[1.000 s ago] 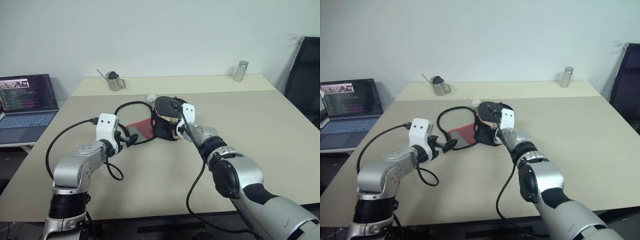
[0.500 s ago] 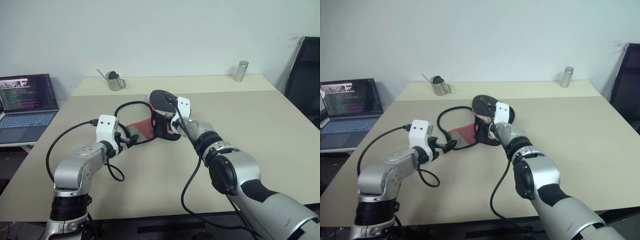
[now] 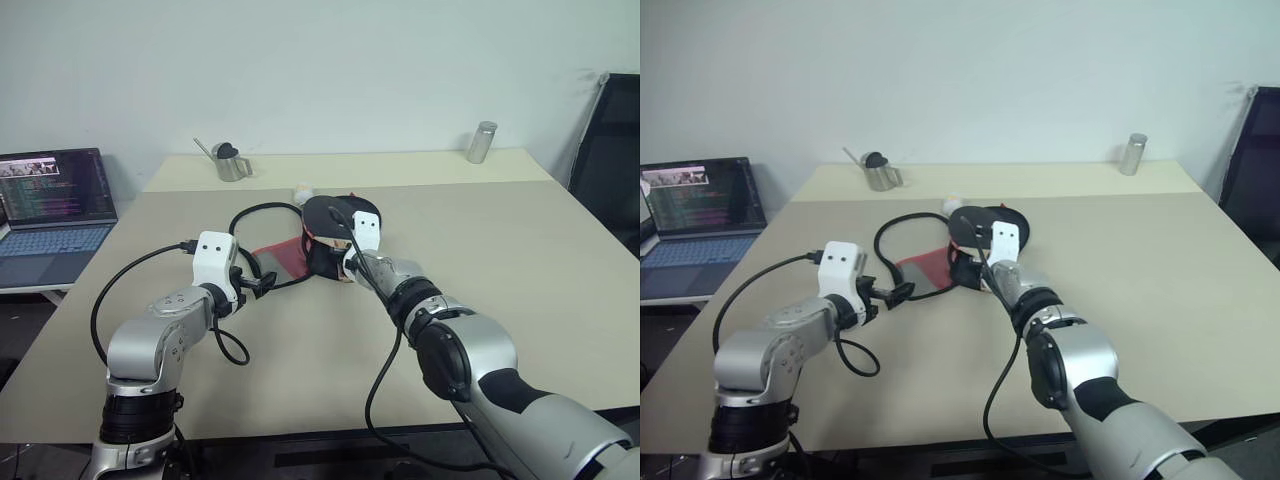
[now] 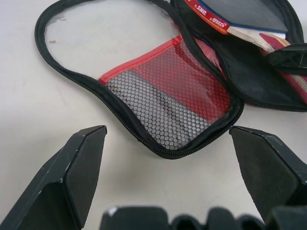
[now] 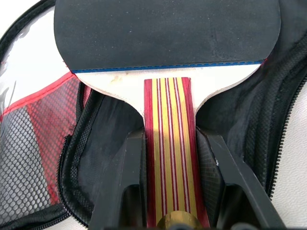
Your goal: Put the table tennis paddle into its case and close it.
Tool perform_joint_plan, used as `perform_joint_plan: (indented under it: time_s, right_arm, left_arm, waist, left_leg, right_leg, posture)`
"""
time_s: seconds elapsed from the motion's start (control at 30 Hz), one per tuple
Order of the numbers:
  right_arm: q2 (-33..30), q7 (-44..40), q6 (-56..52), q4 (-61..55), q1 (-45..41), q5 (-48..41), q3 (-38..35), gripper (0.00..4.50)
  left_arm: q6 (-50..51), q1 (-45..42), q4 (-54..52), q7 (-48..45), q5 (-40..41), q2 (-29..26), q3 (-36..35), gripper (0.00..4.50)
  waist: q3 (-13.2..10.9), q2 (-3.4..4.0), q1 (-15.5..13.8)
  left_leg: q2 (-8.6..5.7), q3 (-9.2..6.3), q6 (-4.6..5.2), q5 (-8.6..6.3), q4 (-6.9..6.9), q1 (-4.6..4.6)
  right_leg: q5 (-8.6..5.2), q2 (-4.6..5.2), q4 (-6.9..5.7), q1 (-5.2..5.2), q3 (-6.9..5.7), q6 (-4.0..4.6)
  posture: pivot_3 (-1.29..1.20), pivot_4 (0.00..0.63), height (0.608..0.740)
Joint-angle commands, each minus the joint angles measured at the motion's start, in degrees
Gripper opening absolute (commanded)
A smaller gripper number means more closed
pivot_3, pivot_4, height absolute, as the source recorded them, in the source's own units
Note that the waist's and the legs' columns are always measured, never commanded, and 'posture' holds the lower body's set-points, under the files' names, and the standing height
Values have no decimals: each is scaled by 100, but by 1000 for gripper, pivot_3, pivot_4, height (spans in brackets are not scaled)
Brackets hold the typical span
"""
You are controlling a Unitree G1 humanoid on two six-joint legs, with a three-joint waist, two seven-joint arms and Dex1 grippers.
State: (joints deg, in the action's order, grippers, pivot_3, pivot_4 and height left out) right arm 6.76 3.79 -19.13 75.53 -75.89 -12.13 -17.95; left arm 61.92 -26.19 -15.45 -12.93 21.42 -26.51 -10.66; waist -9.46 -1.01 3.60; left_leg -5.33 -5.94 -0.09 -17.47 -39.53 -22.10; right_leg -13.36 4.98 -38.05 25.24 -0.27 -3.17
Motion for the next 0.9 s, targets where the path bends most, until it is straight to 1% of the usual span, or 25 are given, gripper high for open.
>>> perform_joint_plan:
  time_s: [0.03,0.37,0.43,0.47,0.53,0.7,0.73,0.9]
  right_arm:
    - [-91,93,238,-186,-253,-56,-88,1069]
    - [-66,256,350,-146,-260,-19,-105,1069]
    - [-38,200,403,-132,-251,-25,-109,1788]
    - [-26,171,427,-127,-252,-32,-115,2009]
    - [-13,151,483,-120,-270,-52,-134,2625]
    - [-19,99,485,-160,-389,-32,-93,4355]
    - [-25,80,469,-176,-422,-26,-80,4477]
    - [-46,-18,370,-235,-522,-8,-29,4477]
  left_arm:
    - [-54,-97,-221,48,-4,14,-104,4500]
    - [-90,-196,-138,21,-29,35,-55,4500]
    - [-92,-188,-146,27,-35,45,-44,4500]
    - [-86,-181,-162,34,-35,54,-40,4500]
    - [-69,-170,-196,45,-34,70,-32,4500]
    - [-46,-124,-247,47,-37,80,-54,4500]
    - [-48,-120,-244,42,-38,74,-60,4500]
    - [-72,-140,-193,37,-52,75,-45,4500]
  waist:
    - [0,0,-1]
    - [0,0,-1]
    - [0,0,0]
    - [0,0,-1]
    - [0,0,-1]
    - [0,0,1]
    - [0,0,1]
    - [0,0,0]
  left_leg:
    - [0,0,0,0,0,0]
    - [0,1,0,0,0,0]
    - [0,1,0,0,0,0]
    - [0,1,0,0,0,0]
    - [0,1,0,0,0,0]
    - [1,1,0,0,0,1]
    - [1,1,0,0,0,1]
    - [1,1,0,0,0,1]
  right_leg:
    - [0,0,0,0,0,0]
    - [0,0,0,1,1,0]
    - [0,0,0,1,1,0]
    - [0,0,0,0,1,0]
    - [0,0,0,0,1,0]
    - [0,-1,-1,0,1,0]
    - [0,-1,-1,0,1,0]
    - [0,-1,-1,0,1,0]
  posture:
    - [0,150,740]
    - [0,150,740]
    - [0,150,740]
    - [0,150,740]
    - [0,150,740]
    - [0,150,740]
    - [0,150,740]
    - [0,150,740]
